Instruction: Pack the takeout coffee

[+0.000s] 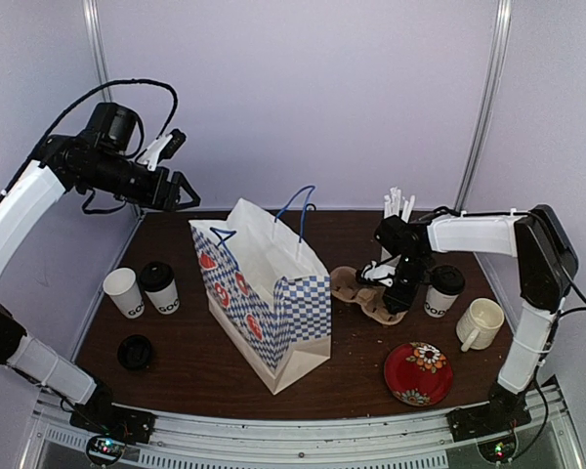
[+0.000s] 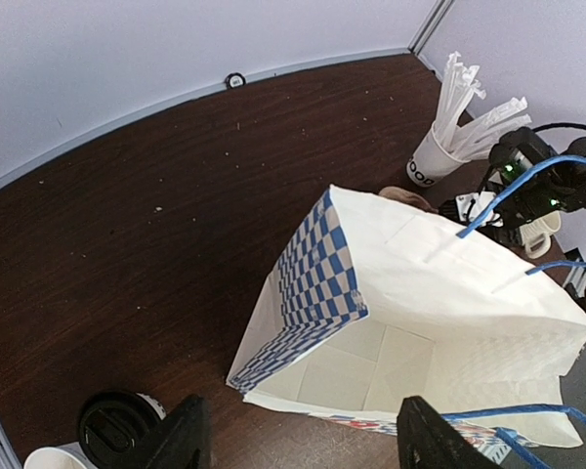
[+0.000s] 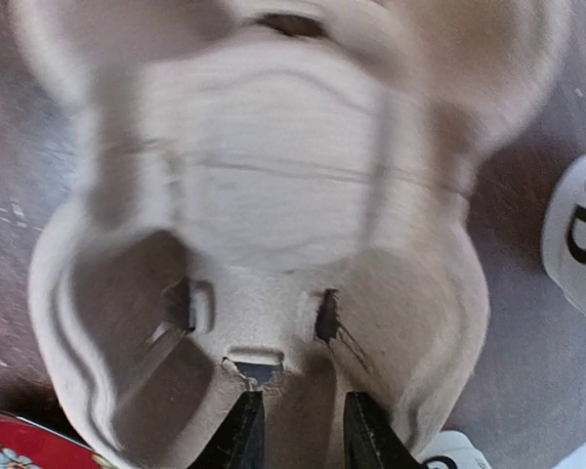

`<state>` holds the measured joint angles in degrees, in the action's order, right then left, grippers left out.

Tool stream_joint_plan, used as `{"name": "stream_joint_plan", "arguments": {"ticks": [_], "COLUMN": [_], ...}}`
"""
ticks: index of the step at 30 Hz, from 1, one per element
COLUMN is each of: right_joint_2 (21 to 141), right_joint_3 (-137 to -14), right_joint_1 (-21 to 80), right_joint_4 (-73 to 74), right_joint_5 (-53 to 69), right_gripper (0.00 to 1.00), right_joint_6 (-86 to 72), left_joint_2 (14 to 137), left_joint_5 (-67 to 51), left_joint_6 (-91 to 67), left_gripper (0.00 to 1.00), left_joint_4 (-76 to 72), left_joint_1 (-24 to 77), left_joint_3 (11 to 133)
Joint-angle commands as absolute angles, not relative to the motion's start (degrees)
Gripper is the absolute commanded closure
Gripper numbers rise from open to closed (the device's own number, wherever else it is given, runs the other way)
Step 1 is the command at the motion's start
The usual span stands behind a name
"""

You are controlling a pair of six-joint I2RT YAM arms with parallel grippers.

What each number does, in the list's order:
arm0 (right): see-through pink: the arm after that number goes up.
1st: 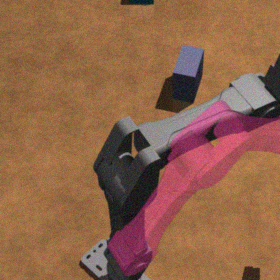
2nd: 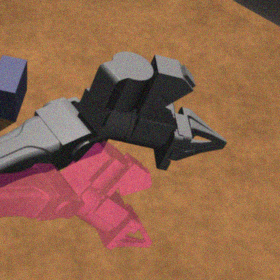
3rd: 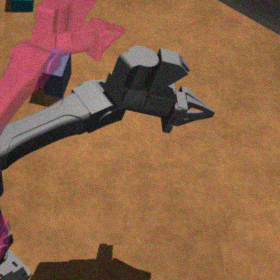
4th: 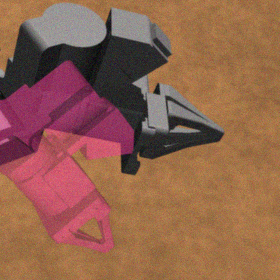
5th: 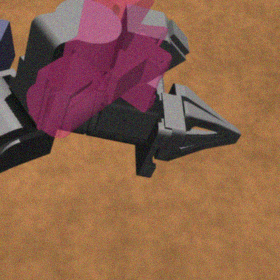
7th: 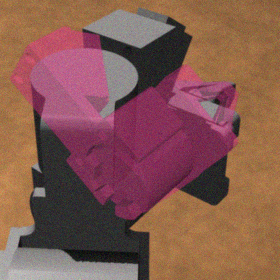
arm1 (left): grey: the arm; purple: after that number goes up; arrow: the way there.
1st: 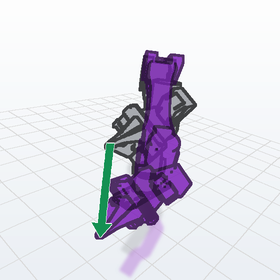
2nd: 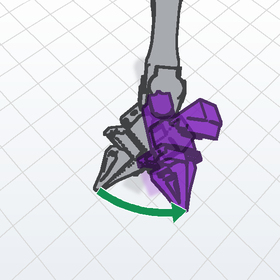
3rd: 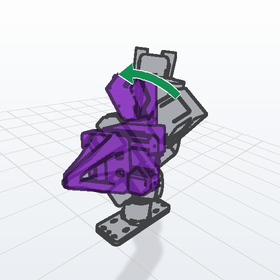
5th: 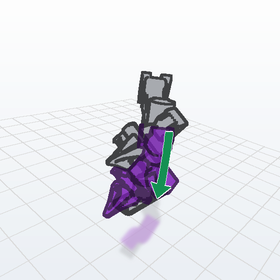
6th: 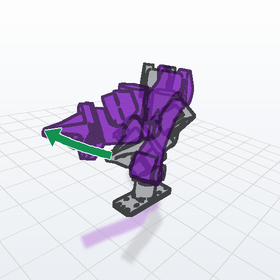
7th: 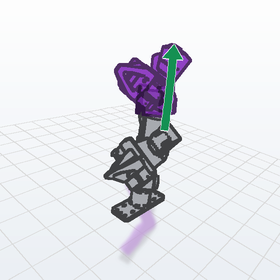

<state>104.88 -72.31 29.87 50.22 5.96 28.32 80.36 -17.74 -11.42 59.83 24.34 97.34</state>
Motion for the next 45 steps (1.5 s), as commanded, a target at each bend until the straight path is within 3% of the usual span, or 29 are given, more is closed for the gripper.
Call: {"name": "stream_joint_plan", "arguments": {"ticks": [1, 5, 12, 20, 29, 45], "right_joint_2": [103.2, 102.5, 99.2, 101.6, 108.0, 112.3], "right_joint_3": [-71.2, -72.1, -75.9, -80.5, -86.7, -88.5], "right_joint_1": [29.4, 29.4, 30.3, 30.4, 30.4, 31.0], "right_joint_4": [50.5, 50.8, 56.8, 56.0, 56.6, 57.8], "right_joint_5": [-4.4, -5.2, 12.0, 17.8, 20.8, 20.6], "right_gripper": [0.68, 0.68, 0.65, 0.64, 0.52, 0.5], "right_joint_6": [29.1, 29.4, 32.5, 35.1, 33.9, 34.0], "left_joint_2": [80.2, 79.7, 78.8, 78.0, 76.5, 77.1], "left_joint_5": [-17.9, -17.5, -18.1, -18.6, -18.3, -18.6], "left_joint_6": [-10.9, -11.0, -11.5, -12.2, -12.5, -12.5], "left_gripper": [0.32, 0.32, 0.31, 0.31, 0.31, 0.31], "left_joint_4": [57.0, 57.1, 57.1, 57.0, 57.2, 57.0], "left_joint_1": [24.5, 24.5, 24.5, 24.5, 24.5, 24.5], "left_joint_3": [96.2, 95.6, 95.3, 95.1, 93.7, 93.0]}}
